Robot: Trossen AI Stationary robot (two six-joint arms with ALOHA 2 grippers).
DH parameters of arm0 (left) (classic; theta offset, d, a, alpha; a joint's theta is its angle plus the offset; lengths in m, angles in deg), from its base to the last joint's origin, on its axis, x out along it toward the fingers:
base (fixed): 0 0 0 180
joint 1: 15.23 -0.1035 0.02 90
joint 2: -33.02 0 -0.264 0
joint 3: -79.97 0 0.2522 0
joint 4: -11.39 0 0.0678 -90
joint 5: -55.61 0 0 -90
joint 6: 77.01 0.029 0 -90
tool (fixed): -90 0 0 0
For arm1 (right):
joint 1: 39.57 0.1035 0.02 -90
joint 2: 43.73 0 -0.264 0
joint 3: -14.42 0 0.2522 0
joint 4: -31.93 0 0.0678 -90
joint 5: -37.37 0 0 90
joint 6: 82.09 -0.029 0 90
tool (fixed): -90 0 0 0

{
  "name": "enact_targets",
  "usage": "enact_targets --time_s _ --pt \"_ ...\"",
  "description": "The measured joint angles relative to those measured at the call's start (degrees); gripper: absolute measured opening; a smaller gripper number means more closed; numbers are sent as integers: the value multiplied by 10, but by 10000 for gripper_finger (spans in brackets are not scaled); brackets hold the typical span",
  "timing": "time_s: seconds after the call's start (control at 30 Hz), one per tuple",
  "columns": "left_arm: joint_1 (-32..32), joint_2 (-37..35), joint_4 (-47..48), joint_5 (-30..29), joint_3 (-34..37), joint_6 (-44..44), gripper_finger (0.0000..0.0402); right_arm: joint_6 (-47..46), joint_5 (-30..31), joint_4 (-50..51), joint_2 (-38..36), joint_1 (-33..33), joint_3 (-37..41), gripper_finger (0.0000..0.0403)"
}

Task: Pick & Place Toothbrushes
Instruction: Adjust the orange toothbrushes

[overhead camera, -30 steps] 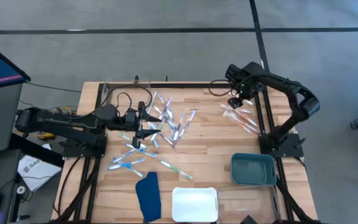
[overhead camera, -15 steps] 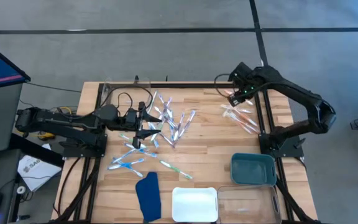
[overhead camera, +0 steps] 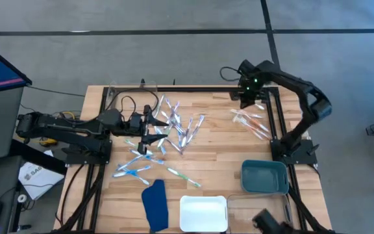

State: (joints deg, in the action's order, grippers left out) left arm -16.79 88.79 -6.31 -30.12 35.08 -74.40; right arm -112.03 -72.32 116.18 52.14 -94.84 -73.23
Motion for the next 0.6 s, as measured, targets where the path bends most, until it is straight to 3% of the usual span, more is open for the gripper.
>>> enact_targets --time_s 0.3,0.6 --pt "0 0 0 0 0 3 186 -57 23 101 73 -73 -69 1" --pt "0 0 1 0 0 -7 186 -5 48 -12 95 -89 -70 1"
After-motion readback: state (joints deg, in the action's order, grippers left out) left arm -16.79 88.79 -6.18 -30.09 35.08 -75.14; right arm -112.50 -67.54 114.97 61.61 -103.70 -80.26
